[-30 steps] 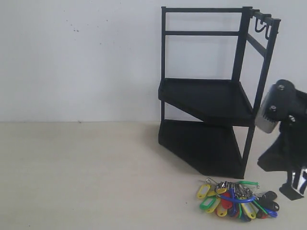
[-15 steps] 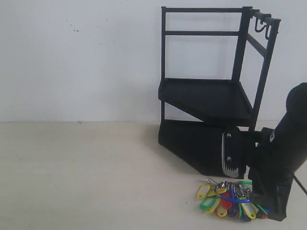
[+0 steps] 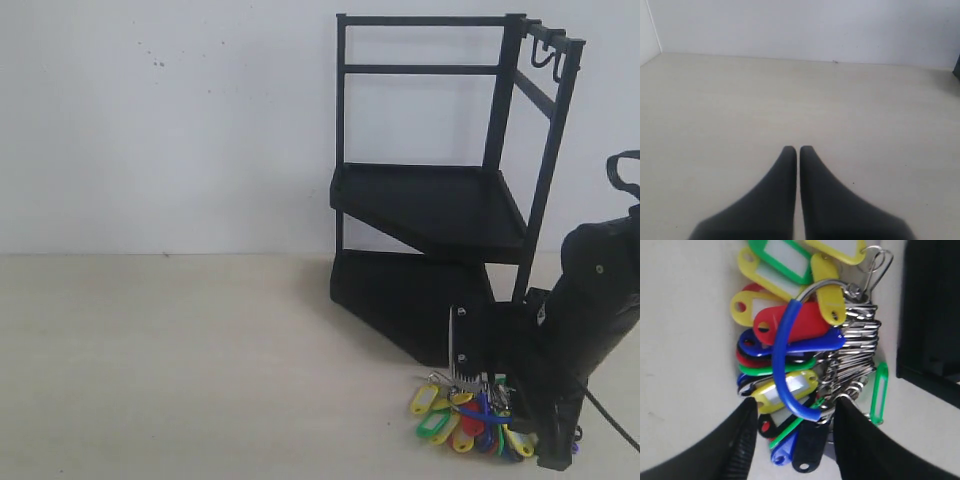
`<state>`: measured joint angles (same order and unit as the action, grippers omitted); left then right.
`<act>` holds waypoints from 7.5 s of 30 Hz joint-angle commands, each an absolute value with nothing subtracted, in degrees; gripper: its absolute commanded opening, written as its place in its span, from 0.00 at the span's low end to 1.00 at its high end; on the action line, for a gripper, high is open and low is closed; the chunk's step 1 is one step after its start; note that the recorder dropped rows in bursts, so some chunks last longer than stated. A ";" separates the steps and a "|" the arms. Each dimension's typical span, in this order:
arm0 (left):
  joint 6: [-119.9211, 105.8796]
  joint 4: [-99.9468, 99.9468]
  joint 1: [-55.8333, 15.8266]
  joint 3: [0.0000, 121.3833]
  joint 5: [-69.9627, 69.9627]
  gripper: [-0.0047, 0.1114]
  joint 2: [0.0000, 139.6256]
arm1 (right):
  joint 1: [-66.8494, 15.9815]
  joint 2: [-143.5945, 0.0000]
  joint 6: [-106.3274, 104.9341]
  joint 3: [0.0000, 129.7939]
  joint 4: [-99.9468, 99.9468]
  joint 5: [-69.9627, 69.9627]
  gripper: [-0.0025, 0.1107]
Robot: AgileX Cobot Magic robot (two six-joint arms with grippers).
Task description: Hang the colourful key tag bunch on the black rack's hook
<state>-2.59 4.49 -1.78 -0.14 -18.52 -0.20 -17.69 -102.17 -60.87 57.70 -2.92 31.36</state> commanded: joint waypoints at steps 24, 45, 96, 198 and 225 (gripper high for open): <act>-2.61 4.89 -1.59 0.00 -17.84 0.08 0.00 | -17.85 -98.79 -40.94 58.46 6.30 26.71 0.02; -2.61 4.89 -1.59 0.00 -17.84 0.08 0.00 | -19.87 -56.38 -8.50 57.68 6.63 28.63 0.02; -2.61 4.89 -1.59 0.00 -17.84 0.08 0.00 | -19.82 -56.71 23.73 57.95 -44.71 35.94 0.02; -2.61 4.89 -1.59 0.00 -17.84 0.08 0.00 | 1.81 -54.41 -20.29 52.78 20.43 39.96 0.02; -2.61 4.89 -1.59 0.00 -17.84 0.08 0.00 | 0.84 -42.99 -19.81 35.54 20.87 41.41 0.02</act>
